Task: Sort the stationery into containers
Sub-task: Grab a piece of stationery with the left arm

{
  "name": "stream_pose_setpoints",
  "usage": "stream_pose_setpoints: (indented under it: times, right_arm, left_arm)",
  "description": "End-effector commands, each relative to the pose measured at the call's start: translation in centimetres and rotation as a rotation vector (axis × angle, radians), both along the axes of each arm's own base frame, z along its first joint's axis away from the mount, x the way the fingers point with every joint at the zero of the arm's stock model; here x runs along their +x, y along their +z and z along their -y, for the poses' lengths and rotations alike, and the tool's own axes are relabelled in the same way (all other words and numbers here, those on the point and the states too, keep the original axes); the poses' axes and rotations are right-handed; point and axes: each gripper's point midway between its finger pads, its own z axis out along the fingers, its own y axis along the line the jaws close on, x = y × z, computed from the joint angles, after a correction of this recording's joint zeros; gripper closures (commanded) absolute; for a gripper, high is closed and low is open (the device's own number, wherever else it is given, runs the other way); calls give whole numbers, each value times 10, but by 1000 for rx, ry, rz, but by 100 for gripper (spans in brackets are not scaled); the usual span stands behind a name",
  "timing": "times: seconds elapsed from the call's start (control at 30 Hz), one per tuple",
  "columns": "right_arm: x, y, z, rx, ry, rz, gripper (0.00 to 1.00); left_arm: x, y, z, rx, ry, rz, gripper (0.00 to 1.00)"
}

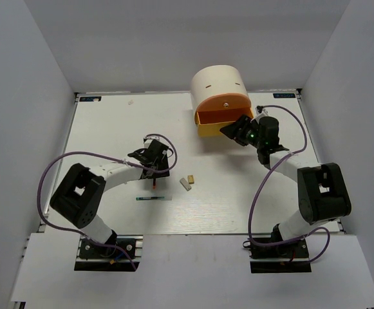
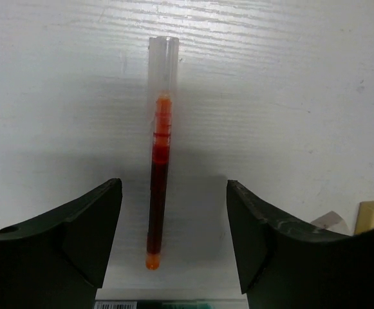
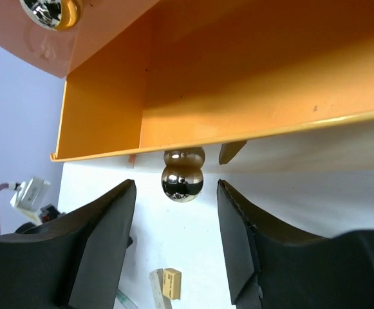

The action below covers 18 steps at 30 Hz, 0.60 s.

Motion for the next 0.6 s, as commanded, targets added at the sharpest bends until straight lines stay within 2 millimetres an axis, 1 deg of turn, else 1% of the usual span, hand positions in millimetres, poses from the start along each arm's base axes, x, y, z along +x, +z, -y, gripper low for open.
stream_pose_setpoints:
  times: [0.0, 0.03, 0.07, 0.1, 0.13, 0.17, 0.2, 0.23, 0.27, 0.3, 0.33, 0.37, 0.4, 0.47, 0.5, 0.57]
  right_arm:
    - [-6, 13, -2, 8, 26, 35, 40]
    - [-8, 13, -2, 6, 28, 36, 39]
    - [-10, 16, -1, 0, 31, 48, 39]
    - [-13, 12, 0, -2, 33, 36, 39]
    - [-16, 10, 0, -5, 35, 33, 38]
    - [-21, 8, 0, -11, 40, 31, 38]
    - [-23, 8, 3, -13, 38, 30, 38]
    - [-29, 3, 2, -22, 45, 22, 38]
    - [-31, 4, 5, -26, 40, 28, 38]
    - [-35, 6, 5, -27, 44, 33, 38]
    - [-36, 8, 7, -36, 43, 45, 38]
    - [-40, 3, 8, -42, 41, 34, 38]
    - [-41, 8, 9, -41, 40, 49, 38]
    - [-46, 3, 12, -54, 41, 41, 38]
    - [-47, 2, 12, -58, 42, 44, 38]
    - [-51, 2, 13, -67, 46, 45, 36]
  left_arm:
    - [19, 9, -2, 31, 14, 42, 25]
    - [22, 10, 0, 30, 14, 44, 26]
    - [24, 8, 1, 39, 7, 38, 30]
    - [23, 4, 0, 44, 7, 30, 33]
    - [26, 6, 2, 42, 7, 34, 36]
    - [28, 4, -1, 53, 8, 25, 39]
    - [31, 2, 1, 60, 8, 15, 43]
    - [31, 0, 1, 66, 7, 6, 45]
    - [31, -2, 1, 73, 7, -4, 47]
    - [30, -5, 0, 84, 6, -22, 48]
    - [30, -9, 0, 99, -2, -37, 51]
    - [29, -13, -5, 108, 7, -53, 54]
    - [29, -11, -4, 110, 7, -55, 58]
    - [26, -18, -8, 133, 10, -75, 63]
    - [26, -18, -8, 133, 10, -75, 65]
    - [23, -22, -10, 145, 9, -95, 73]
